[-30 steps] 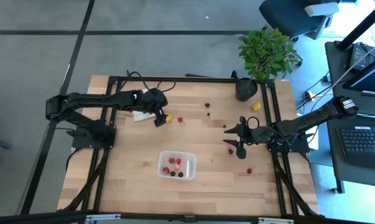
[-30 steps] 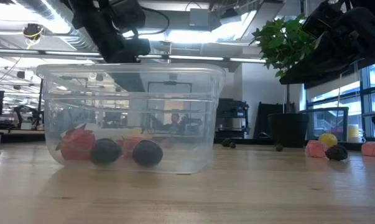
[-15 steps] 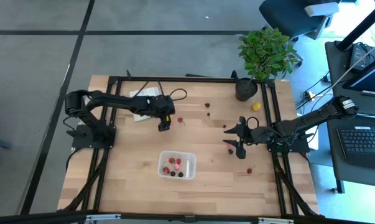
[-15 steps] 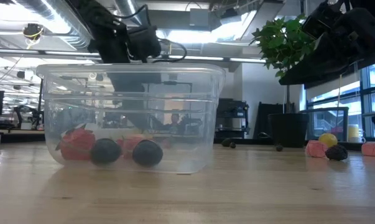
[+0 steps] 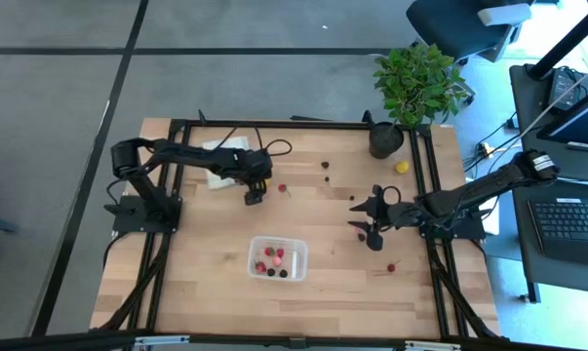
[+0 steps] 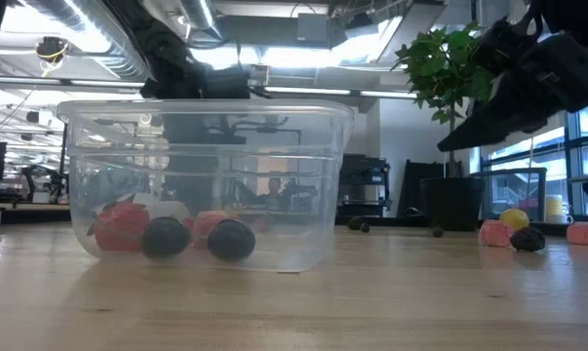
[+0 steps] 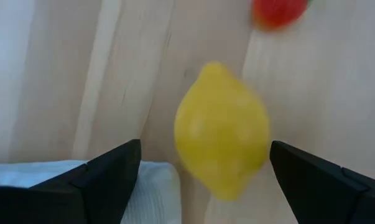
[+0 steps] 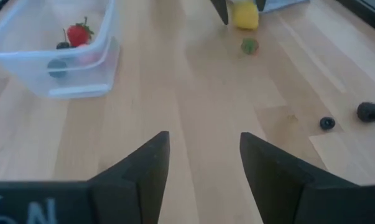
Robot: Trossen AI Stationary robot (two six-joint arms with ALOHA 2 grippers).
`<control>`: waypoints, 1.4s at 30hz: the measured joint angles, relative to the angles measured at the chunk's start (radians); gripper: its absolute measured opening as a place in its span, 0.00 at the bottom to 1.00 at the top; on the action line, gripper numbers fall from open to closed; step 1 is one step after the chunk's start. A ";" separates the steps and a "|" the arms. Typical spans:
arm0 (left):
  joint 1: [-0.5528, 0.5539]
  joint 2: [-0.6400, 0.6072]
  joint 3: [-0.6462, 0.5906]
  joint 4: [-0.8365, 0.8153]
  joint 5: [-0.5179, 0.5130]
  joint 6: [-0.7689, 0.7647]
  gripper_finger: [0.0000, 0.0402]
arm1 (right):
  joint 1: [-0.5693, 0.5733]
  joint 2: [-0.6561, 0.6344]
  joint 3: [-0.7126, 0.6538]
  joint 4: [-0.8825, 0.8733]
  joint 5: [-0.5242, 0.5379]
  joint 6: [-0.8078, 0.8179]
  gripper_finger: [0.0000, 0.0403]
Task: Pick and placing Produce into tupperware
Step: Put the left lemon into the transparent bin
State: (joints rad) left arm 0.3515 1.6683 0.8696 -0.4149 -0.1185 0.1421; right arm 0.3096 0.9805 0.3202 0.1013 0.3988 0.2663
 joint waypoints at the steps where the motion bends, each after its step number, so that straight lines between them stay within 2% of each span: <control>1: 0.000 0.002 0.000 -0.004 -0.003 0.000 0.85 | 0.000 0.002 0.000 -0.004 0.000 0.007 0.49; 7: 0.000 0.009 0.000 0.028 -0.003 0.000 0.77 | 0.000 0.010 0.000 0.001 0.000 0.018 0.49; 16: 0.000 0.009 0.000 0.033 0.007 0.027 0.71 | 0.000 0.011 0.000 0.007 0.000 0.019 0.49; 26: 0.000 0.008 0.000 0.034 0.009 0.027 0.53 | 0.000 0.011 0.000 0.007 0.000 0.020 0.49; 35: -0.001 0.008 0.000 0.034 0.009 0.027 0.57 | 0.000 0.011 0.000 0.007 0.000 0.020 0.49; 42: -0.007 0.008 0.000 0.033 0.009 0.029 0.53 | 0.000 0.010 0.000 0.006 0.000 0.020 0.49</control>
State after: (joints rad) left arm 0.3443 1.6764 0.8692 -0.3822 -0.1097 0.1708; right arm 0.3096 0.9909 0.3202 0.1078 0.3988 0.2867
